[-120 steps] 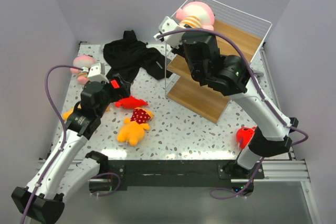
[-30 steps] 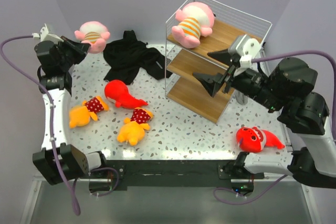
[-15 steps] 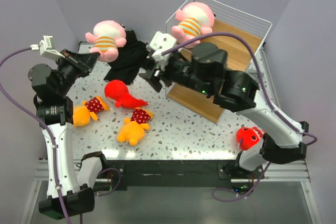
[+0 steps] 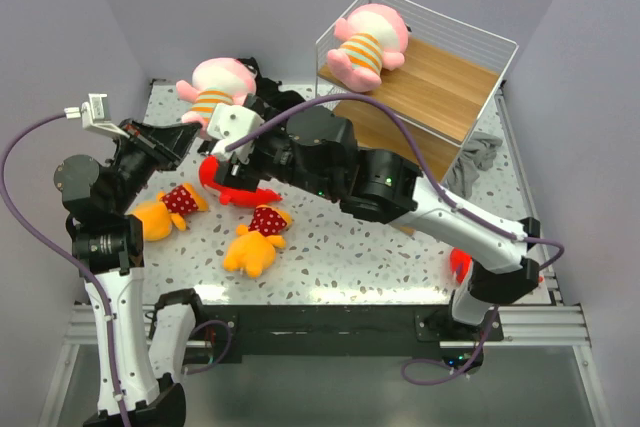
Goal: Place and organize the stuffed toys onto the shelf
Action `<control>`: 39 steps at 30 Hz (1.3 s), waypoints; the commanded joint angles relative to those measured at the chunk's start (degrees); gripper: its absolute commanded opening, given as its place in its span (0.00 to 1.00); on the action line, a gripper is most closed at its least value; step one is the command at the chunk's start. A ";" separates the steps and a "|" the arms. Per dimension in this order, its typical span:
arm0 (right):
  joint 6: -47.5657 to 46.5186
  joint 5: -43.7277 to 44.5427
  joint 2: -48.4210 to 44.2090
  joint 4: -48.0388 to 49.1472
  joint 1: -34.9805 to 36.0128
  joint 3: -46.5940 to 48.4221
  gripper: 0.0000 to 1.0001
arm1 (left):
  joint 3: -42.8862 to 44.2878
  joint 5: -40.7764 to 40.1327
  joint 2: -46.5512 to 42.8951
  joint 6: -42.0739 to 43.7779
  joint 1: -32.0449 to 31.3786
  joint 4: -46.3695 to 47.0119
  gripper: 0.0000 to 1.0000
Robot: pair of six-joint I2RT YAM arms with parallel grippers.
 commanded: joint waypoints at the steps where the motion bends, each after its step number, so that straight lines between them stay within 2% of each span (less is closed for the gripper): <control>1: -3.14 2.52 4.43 1.99 0.13 5.11 0.76 | 0.05 2.94 -1.35 -2.59 -0.82 1.59 0.00; 6: -5.07 4.71 7.68 2.25 0.05 7.14 0.75 | 0.66 4.62 -2.23 -4.27 -1.00 2.39 0.00; 9: -5.77 7.00 8.22 2.51 0.05 7.41 0.67 | 1.28 4.01 -3.29 -4.00 -1.09 1.51 0.00; 10: -5.95 7.35 7.87 2.86 -0.04 7.23 0.62 | 1.28 3.66 -3.38 -4.00 -1.09 1.33 0.00; 11: -5.95 7.88 7.60 3.65 -0.13 6.53 0.43 | 1.28 3.48 -3.55 -4.00 -1.17 1.24 0.00; 12: -6.21 7.97 7.34 4.00 -0.13 6.09 0.34 | 1.10 3.39 -3.55 -3.83 -1.26 1.07 0.00; 15: -6.48 8.14 6.29 4.89 -0.22 4.77 0.14 | 0.75 3.22 -3.38 -4.00 -1.26 1.07 0.00; 17: -6.83 8.84 5.85 4.97 -0.22 3.90 0.09 | 1.01 3.04 -3.55 -4.09 -1.26 1.07 0.00; 18: -6.74 9.20 5.67 5.15 -0.22 3.46 0.07 | 1.19 2.69 -3.64 -4.18 -1.26 1.15 0.00; 20: -6.40 9.37 5.06 5.59 -0.22 2.14 0.12 | 1.89 2.34 -3.82 -4.09 -1.26 0.98 0.00; 21: -5.87 9.55 4.71 5.94 -0.22 1.52 0.29 | 2.07 2.08 -3.82 -4.09 -1.26 0.81 0.00; 22: -5.17 9.29 4.27 6.38 -0.39 0.56 0.37 | 2.24 1.99 -3.73 -4.00 -1.26 0.72 0.00; 24: -2.80 7.37 3.30 6.29 -1.27 0.03 0.49 | 2.33 2.07 -3.64 -4.00 -1.35 0.71 0.00; 26: -0.34 6.30 2.51 6.38 -2.23 -0.59 0.52 | 2.33 2.07 -3.47 -4.09 -1.26 0.71 0.00; 37: 5.12 0.59 3.21 5.24 -4.96 -0.42 0.52 | 1.81 1.99 -3.82 -5.41 -1.26 1.77 0.00; 39: 5.65 -0.55 3.29 5.76 -5.31 -0.33 0.26 | 1.63 2.07 -3.99 -5.76 -1.26 2.47 0.00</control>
